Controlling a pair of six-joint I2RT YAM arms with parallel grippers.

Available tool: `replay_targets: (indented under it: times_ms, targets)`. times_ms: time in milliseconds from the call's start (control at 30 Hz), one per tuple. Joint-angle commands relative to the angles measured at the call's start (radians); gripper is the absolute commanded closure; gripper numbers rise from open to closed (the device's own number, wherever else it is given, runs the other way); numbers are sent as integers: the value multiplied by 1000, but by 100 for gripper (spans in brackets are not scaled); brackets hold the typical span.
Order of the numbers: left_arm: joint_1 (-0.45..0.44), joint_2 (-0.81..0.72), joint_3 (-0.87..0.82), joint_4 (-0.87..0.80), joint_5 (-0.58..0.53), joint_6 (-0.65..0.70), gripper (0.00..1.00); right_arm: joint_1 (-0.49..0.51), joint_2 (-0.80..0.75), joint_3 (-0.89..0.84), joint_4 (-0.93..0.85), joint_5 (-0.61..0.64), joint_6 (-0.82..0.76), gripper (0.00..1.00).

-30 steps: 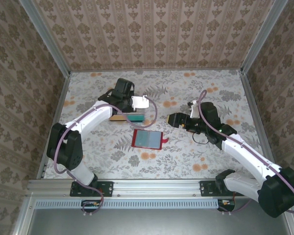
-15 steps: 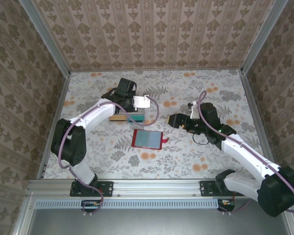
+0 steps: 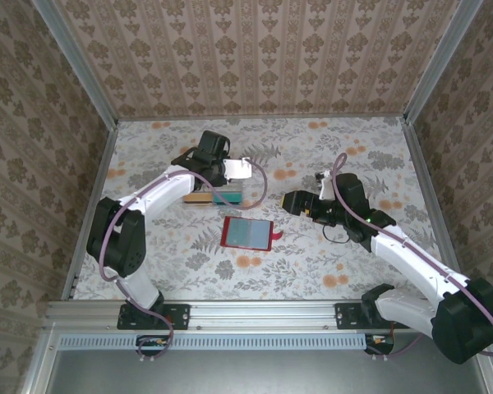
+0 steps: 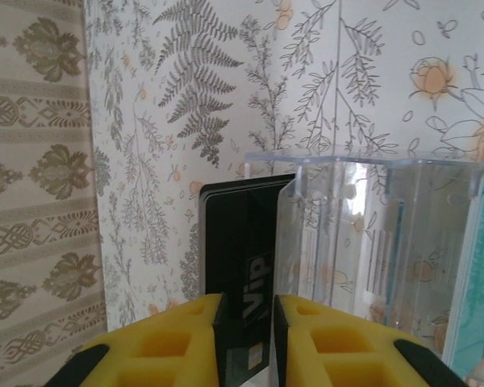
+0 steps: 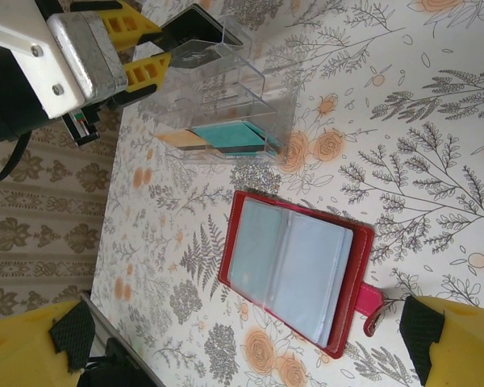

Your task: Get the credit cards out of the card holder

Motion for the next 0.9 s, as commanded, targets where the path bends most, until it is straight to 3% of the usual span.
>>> replay_targets:
  times_ms: [0,233,867]
  targets:
    - [-3,9,20,35,-32,-13,74,-9,9,-12,28,-12,10,0]
    - [-1,37,32,92,-99,-33,68,-9,12,-13,31,-13,12,0]
    - [14,115,104,95,-168,-85,68,-10,22,-13,42,-24,16,0]
